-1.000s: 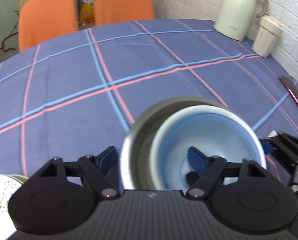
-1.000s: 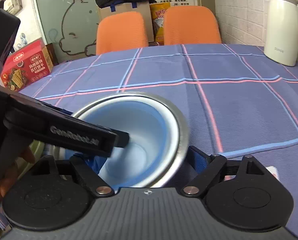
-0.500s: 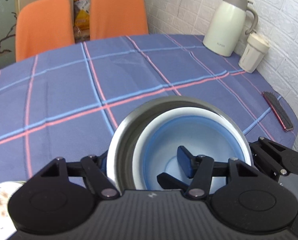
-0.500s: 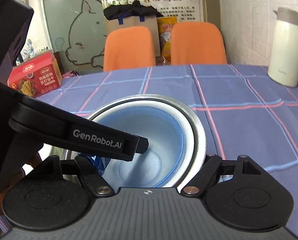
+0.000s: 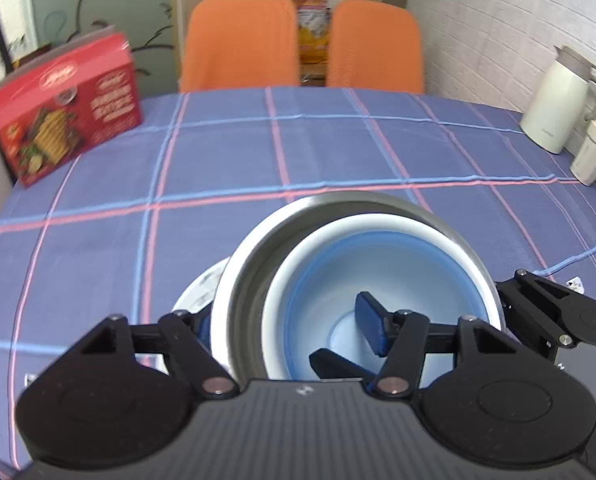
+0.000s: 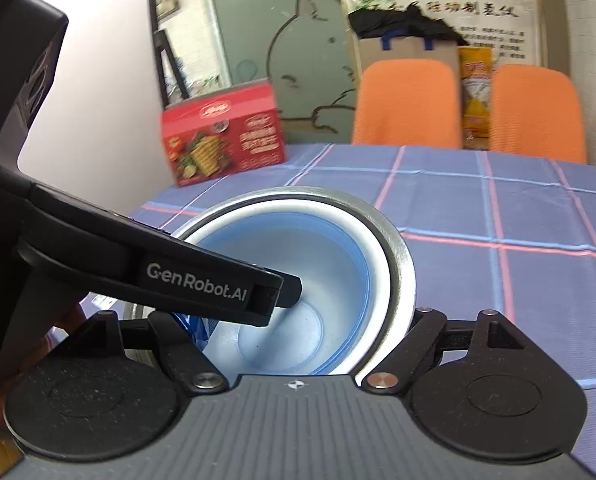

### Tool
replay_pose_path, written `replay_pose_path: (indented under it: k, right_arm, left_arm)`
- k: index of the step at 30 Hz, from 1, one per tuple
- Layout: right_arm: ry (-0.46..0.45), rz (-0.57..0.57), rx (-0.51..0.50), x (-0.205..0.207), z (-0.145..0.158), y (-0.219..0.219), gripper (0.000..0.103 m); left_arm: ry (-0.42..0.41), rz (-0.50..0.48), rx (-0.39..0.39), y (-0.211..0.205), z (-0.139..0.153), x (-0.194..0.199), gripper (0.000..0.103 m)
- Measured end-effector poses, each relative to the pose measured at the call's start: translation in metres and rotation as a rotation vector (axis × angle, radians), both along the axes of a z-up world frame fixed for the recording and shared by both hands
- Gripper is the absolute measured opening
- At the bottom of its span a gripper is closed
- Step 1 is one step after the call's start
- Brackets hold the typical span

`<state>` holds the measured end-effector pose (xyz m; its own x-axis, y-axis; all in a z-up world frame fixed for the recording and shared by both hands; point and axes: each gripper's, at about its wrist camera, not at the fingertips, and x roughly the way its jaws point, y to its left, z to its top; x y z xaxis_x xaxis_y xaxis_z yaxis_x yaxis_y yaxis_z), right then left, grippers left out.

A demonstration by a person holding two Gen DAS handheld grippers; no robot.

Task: Organize plates and bowls
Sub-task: 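Carry the nested bowls with the left tool onto the plate stack, release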

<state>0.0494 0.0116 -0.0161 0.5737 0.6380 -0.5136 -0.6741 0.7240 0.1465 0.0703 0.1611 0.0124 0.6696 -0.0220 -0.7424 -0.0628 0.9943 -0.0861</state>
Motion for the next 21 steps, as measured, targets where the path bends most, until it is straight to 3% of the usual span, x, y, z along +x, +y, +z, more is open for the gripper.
replay_pose_path:
  k: [9,17,20,21]
  right_arm:
    - [0.041,-0.008,-0.071,-0.008,-0.015,0.018,0.069]
    - [0.087,0.007,-0.06,0.008,-0.025,0.023,0.069]
    - [0.108,0.026,-0.042,0.013,-0.023,0.021,0.068]
    - [0.109,0.016,-0.032,0.013,-0.022,0.019,0.068]
  left_arm:
    - [0.027,0.016,-0.077,0.026,-0.028,0.001,0.061]
    - [0.02,0.029,-0.046,0.028,-0.038,0.012,0.064]
    - [-0.013,0.044,-0.02,0.03,-0.031,0.011,0.079]
    - [-0.031,0.047,-0.02,0.031,-0.028,0.01,0.078]
